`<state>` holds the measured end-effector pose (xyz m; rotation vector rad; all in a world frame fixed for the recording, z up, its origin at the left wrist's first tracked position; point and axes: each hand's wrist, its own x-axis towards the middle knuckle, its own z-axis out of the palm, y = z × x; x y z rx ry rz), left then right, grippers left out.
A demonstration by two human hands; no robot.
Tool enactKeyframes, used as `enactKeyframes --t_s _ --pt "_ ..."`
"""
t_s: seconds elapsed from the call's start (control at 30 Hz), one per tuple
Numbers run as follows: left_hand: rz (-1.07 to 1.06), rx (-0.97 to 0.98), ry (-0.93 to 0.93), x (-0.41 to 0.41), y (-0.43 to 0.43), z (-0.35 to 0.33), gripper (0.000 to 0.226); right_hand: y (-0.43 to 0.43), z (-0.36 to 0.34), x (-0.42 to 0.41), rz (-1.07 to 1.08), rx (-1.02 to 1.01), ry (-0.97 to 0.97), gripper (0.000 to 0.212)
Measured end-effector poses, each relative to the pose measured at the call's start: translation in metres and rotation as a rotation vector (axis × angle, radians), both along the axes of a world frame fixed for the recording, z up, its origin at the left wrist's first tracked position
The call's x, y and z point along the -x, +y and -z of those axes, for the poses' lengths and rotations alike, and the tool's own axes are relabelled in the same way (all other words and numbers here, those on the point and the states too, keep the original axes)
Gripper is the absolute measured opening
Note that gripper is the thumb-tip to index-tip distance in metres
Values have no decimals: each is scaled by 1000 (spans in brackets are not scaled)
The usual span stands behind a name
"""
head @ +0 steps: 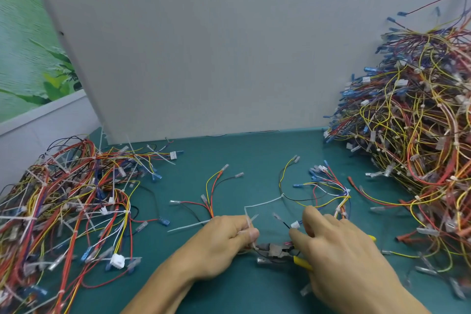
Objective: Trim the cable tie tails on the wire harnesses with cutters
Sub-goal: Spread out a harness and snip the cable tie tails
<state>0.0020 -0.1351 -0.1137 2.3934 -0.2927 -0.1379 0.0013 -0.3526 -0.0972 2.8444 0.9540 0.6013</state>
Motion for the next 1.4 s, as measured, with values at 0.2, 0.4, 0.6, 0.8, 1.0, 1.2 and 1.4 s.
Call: enactKeyframes --t_s 0.2,0.4,0.6,0.8,1.0,1.2,1.4 --pt "-4 21 -1 0 1 0 29 0 5 -3 -27 -33 -75 38" --pt "-10 82 38 -1 3 0 30 2 10 -5 -69 -37 -164 28" --pt "-13 128 58 -1 2 -1 30 0 10 -6 -112 -61 -255 27" --pt "-11 90 38 -1 2 1 32 2 7 -4 -100 -14 -175 27" --pt "21 58 26 -1 3 2 31 3 7 -3 -52 4 -67 42" --pt "-15 371 105 -1 10 4 28 1 2 -2 -34 33 41 43" --pt "-316 794 72 -1 18 -7 28 -5 -4 -3 27 -7 193 32"
